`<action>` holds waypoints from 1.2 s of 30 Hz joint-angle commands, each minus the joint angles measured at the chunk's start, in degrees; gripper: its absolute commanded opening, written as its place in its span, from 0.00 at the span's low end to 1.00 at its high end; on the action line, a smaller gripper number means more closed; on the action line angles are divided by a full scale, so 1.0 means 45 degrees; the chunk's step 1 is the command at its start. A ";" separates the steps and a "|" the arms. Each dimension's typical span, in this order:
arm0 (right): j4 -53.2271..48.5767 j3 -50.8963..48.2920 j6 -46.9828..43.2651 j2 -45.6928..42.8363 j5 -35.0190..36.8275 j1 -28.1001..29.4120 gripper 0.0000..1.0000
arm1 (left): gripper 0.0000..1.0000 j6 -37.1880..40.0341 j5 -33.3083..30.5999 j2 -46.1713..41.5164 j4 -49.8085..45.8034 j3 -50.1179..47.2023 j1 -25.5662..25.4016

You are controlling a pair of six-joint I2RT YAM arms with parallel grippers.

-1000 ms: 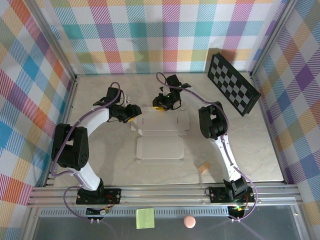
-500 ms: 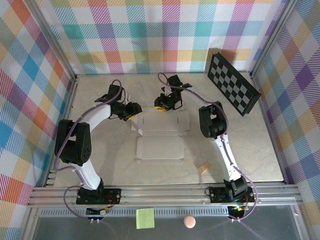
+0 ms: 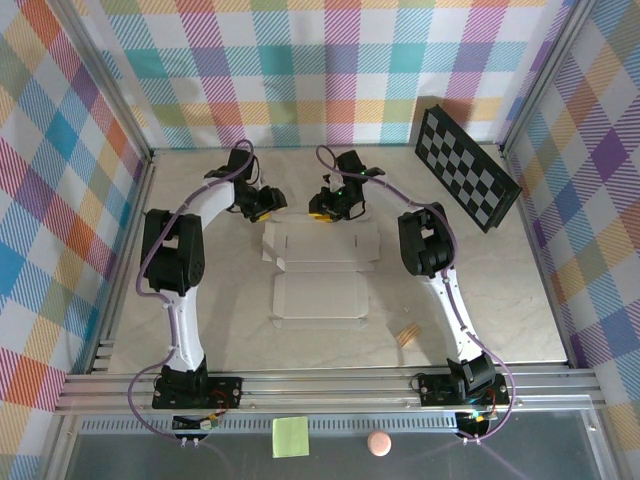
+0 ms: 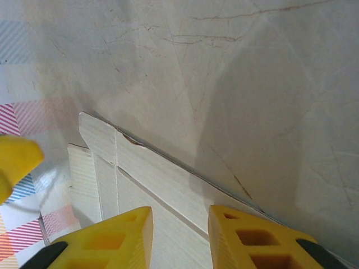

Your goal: Fold the paper box

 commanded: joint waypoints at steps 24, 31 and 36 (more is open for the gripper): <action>-0.0772 -0.0647 -0.0139 0.0194 0.0276 0.0004 0.33 | 0.46 0.0199 0.2527 0.0997 -0.0520 0.1405 0.0215; -0.0740 -0.0638 -0.0092 0.0141 0.0257 0.0004 0.33 | 0.45 0.0182 0.2813 0.0941 -0.0685 0.1584 -0.0188; -0.0746 -0.0750 -0.0090 0.0094 0.0261 0.0019 0.32 | 0.46 -0.0184 0.2890 0.0772 -0.0235 0.1358 -0.0329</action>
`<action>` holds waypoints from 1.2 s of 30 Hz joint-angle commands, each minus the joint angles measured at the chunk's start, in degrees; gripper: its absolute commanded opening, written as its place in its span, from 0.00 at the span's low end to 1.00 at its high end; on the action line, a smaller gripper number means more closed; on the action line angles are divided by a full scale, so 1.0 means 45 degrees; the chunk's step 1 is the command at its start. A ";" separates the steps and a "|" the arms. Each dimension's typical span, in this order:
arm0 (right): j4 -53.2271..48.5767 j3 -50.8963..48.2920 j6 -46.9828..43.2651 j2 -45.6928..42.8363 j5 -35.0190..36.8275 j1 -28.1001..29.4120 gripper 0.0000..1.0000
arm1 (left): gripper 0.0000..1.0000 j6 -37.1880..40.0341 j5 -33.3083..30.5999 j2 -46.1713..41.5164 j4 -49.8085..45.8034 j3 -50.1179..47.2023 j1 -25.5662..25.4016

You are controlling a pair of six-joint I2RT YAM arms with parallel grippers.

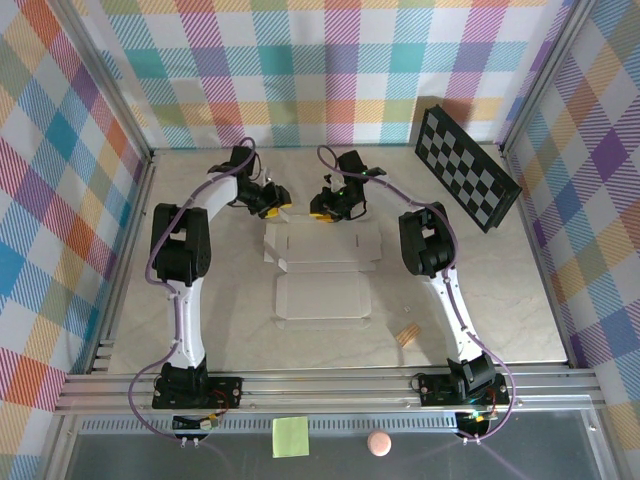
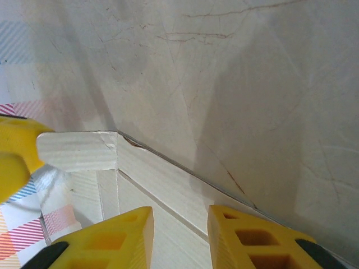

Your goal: Fold the paper box

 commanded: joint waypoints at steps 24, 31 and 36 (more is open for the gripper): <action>-0.0721 -0.1033 -0.0249 0.0109 0.0413 0.0070 0.19 | 0.37 -0.0479 0.0581 0.1576 -0.0179 0.0426 -0.0930; -0.0763 -0.1112 -0.0327 -0.0007 0.0275 0.0078 0.18 | 0.34 0.0715 -0.0469 0.1713 -0.2505 0.1123 -0.1113; -0.0880 -0.1358 -0.0509 -0.1103 0.0347 0.0073 0.18 | 0.37 0.0842 -0.0774 -0.0485 -0.2027 0.0308 -0.1105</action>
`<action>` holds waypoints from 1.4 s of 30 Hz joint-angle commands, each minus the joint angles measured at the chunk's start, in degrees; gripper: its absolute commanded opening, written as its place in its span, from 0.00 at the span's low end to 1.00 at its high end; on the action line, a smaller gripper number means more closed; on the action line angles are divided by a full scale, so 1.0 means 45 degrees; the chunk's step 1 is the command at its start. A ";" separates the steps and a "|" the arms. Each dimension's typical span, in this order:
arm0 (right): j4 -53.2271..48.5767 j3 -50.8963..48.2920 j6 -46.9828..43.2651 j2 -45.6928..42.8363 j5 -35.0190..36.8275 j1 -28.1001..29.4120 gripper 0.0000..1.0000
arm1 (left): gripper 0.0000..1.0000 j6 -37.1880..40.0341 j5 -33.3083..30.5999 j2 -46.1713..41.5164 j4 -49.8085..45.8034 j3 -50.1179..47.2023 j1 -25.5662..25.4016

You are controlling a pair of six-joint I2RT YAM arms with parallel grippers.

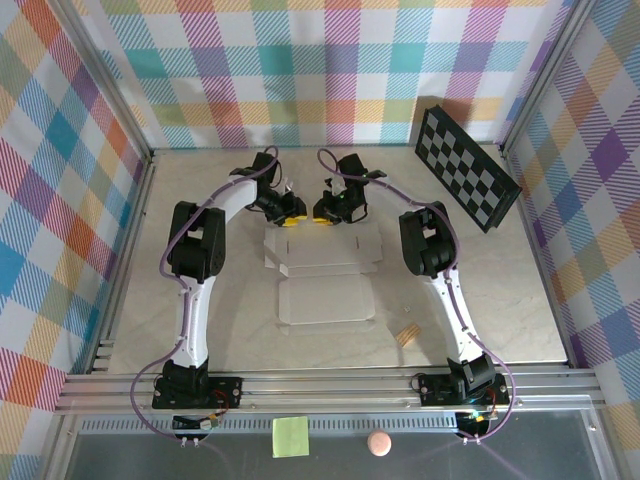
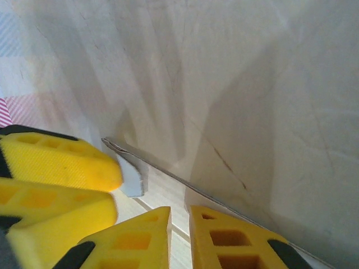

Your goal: Fold the paper box

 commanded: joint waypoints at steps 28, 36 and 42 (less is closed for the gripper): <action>0.0706 -0.6833 -0.1041 -0.4562 -0.0236 0.0050 0.33 | 0.58 -0.0108 -0.1194 -0.6346 0.2086 -0.8195 0.1202; 0.1048 -0.7224 -0.1025 -0.4086 -0.0187 0.0038 0.32 | 0.57 -0.0186 -0.1002 -0.5440 0.2484 -0.8330 0.1204; 0.1437 -0.7581 -0.0954 -0.3921 -0.0319 0.0019 0.30 | 0.56 -0.0290 -0.0351 -0.4998 0.3036 -0.8389 0.1205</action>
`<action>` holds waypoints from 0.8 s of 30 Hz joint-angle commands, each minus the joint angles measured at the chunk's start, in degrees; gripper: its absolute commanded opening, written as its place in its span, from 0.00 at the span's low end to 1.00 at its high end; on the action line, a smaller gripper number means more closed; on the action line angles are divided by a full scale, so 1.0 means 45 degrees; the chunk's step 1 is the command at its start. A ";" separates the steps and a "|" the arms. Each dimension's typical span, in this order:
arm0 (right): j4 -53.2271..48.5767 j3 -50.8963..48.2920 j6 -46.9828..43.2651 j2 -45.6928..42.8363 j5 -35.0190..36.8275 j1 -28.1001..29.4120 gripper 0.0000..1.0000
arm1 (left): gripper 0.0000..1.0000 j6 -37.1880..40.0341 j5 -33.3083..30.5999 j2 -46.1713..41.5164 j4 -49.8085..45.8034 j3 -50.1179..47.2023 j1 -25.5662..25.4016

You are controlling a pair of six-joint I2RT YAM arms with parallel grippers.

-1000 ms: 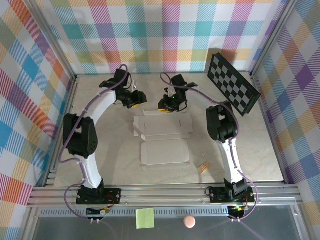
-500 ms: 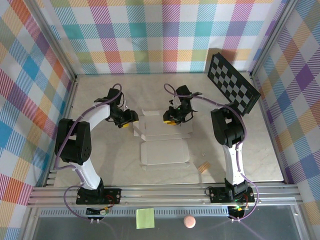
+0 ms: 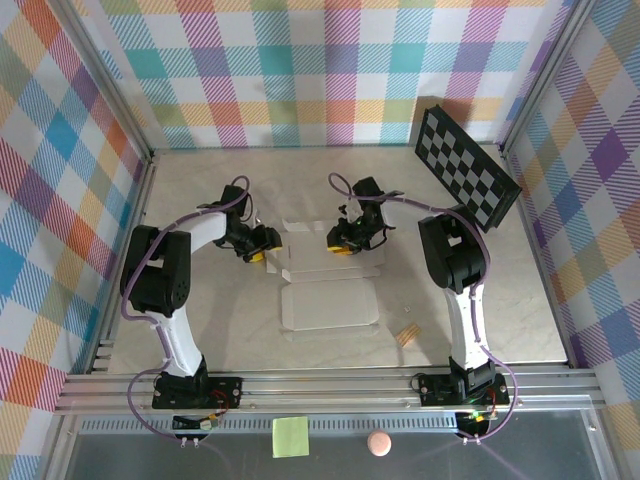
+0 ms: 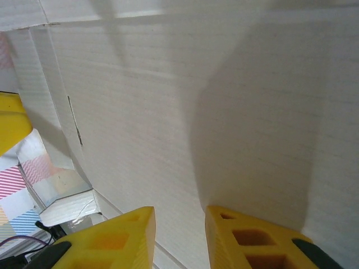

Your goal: Fold the paper box

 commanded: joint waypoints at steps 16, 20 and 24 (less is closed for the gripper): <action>0.0520 -0.0633 0.0055 0.0408 -0.0149 0.0031 0.30 | 0.42 -0.0881 0.2529 0.0123 0.2367 -0.0938 0.0078; 0.0535 -0.0627 0.0066 0.0400 -0.0152 0.0019 0.30 | 0.36 -0.0983 0.2592 0.0100 0.3042 -0.1141 0.0059; 0.0588 -0.0651 0.0114 0.0396 -0.0149 0.0019 0.30 | 0.36 -0.0989 0.2635 0.0271 0.3061 -0.1144 0.0058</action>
